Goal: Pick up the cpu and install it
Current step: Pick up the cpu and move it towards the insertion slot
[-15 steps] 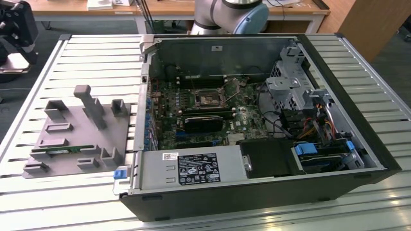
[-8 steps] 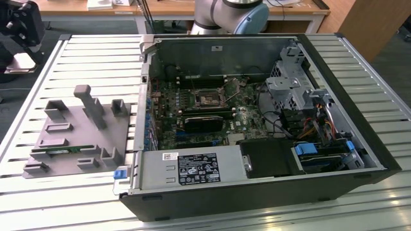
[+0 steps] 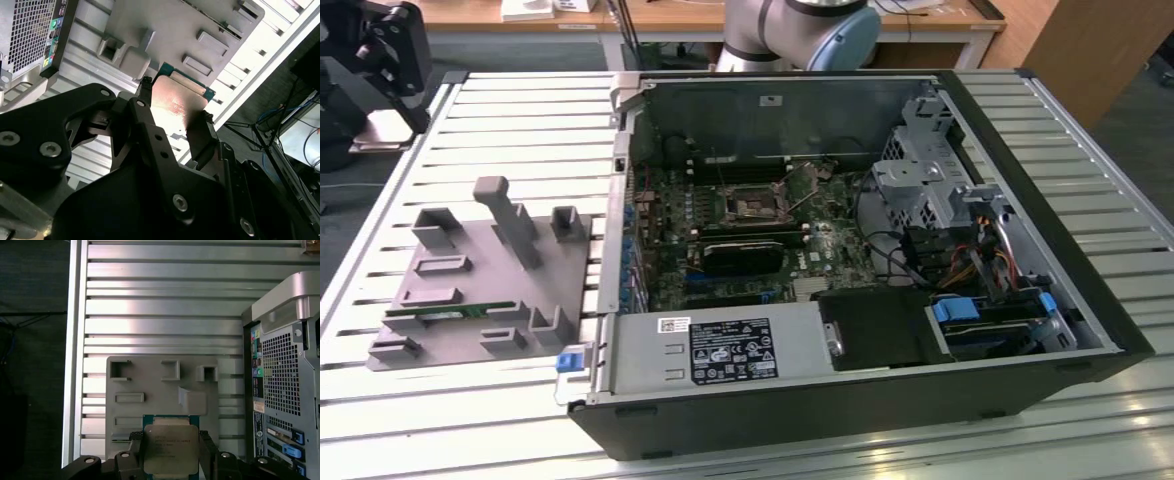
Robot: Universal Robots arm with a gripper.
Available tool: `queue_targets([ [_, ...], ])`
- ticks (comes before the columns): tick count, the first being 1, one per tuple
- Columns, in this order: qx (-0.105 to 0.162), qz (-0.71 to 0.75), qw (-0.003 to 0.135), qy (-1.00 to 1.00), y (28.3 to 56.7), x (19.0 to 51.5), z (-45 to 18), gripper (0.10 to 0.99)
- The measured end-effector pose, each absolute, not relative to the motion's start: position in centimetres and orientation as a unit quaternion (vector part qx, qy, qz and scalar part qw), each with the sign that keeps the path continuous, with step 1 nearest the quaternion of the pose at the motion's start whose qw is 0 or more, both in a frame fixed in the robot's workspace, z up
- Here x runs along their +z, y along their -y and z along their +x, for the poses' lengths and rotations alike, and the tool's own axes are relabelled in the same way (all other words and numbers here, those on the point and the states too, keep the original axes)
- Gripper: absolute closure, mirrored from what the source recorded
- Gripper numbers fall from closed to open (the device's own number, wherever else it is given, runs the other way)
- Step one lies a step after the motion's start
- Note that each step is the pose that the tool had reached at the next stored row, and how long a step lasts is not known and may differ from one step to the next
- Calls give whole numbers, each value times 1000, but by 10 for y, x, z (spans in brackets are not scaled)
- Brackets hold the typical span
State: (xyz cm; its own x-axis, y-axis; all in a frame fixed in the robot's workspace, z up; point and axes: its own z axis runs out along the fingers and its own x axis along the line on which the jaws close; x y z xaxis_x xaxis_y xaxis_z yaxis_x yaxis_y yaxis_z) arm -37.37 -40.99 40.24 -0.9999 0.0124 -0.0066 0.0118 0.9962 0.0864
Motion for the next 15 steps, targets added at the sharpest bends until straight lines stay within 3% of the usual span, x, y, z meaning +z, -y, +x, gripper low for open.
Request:
queue_targets([
  [15,43,6,2,-999,410,407,-349,557],
])
